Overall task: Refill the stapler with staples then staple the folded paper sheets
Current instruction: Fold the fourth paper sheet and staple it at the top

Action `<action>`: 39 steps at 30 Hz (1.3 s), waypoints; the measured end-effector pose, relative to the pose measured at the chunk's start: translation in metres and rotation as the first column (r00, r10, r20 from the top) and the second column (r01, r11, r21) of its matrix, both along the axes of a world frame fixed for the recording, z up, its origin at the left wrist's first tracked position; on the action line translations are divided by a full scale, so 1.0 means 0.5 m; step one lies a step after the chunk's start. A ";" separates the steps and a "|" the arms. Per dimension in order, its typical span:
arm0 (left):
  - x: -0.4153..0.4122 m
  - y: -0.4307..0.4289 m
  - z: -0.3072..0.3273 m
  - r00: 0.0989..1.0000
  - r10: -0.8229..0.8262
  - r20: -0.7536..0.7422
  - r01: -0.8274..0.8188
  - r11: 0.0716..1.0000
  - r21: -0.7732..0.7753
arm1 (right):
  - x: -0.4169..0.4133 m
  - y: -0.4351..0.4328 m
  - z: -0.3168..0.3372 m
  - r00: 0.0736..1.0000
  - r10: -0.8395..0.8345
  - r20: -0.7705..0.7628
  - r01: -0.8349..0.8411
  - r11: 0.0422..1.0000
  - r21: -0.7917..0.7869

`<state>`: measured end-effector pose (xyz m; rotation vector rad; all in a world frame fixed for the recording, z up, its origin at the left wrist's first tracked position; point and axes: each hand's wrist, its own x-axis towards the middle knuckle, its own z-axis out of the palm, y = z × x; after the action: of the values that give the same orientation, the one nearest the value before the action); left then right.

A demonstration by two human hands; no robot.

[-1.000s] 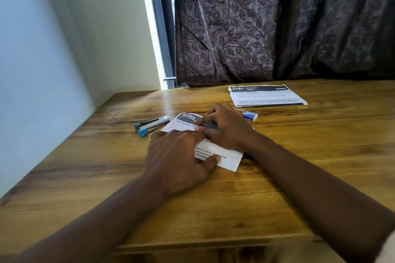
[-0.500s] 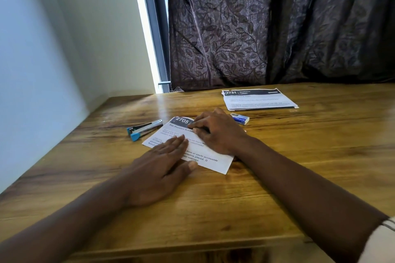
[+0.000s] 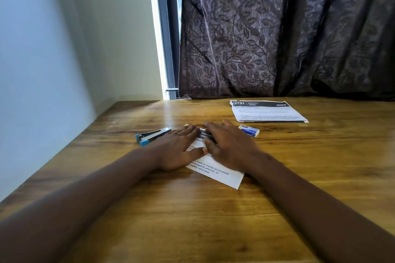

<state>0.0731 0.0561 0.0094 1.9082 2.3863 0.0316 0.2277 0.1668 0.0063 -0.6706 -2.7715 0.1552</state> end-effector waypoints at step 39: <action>-0.055 -0.024 0.023 0.983 -0.134 0.126 0.020 0.760 0.650 | 0.080 0.029 0.008 0.850 -0.037 -0.526 0.191 0.951 0.242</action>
<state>0.0458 0.0442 0.0209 2.1274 2.3544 1.1085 0.2675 0.1812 0.0103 -0.6085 -2.1691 -0.0836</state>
